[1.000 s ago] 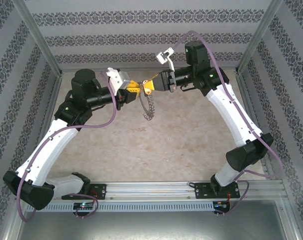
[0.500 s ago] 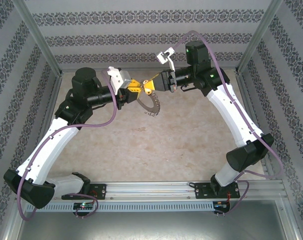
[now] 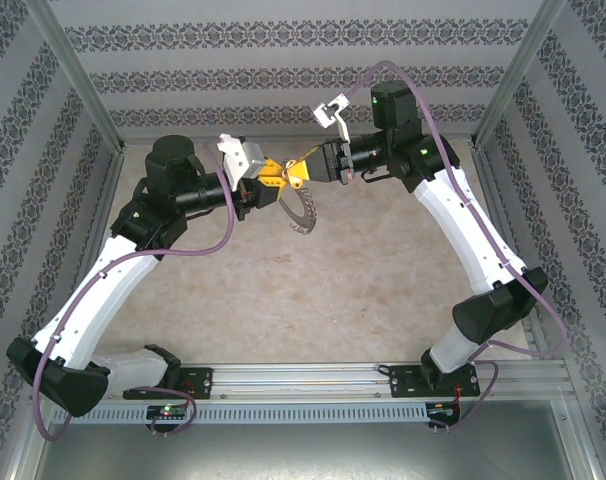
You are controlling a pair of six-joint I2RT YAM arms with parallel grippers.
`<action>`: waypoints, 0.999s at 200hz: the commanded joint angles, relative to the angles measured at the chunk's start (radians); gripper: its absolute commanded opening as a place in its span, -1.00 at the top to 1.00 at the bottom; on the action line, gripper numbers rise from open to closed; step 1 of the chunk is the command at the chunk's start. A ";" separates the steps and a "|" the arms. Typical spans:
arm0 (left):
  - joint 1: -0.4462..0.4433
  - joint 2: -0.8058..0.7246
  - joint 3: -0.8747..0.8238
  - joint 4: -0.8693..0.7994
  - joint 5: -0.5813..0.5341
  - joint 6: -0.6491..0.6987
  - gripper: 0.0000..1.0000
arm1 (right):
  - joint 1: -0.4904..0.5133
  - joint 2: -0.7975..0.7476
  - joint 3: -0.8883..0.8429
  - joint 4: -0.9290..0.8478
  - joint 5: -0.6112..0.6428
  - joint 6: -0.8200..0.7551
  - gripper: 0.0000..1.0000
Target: Put the keys on the keyring
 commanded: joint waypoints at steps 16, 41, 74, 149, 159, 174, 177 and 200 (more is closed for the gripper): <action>-0.015 -0.013 0.026 0.011 0.005 0.015 0.47 | 0.012 -0.016 0.038 0.022 -0.026 0.013 1.00; -0.015 -0.007 0.031 0.022 -0.004 0.014 0.50 | 0.015 -0.014 0.039 0.021 -0.027 0.013 1.00; -0.016 0.000 0.025 0.073 -0.024 -0.008 0.70 | 0.017 -0.016 0.030 0.020 -0.030 0.013 1.00; -0.015 0.020 0.027 0.129 -0.022 -0.039 0.69 | 0.024 -0.028 0.005 0.013 -0.037 0.014 1.00; -0.015 0.020 0.026 0.132 -0.017 -0.040 0.69 | 0.024 -0.028 0.005 0.013 -0.040 0.014 1.00; -0.015 0.020 0.029 0.131 -0.004 -0.040 0.78 | 0.024 -0.026 0.006 0.014 -0.040 0.013 1.00; -0.015 0.020 0.029 0.129 0.000 -0.038 0.83 | 0.024 -0.026 0.006 0.014 -0.041 0.012 1.00; -0.017 0.018 0.040 0.098 0.024 -0.015 1.00 | 0.021 -0.027 0.006 0.012 -0.037 0.010 1.00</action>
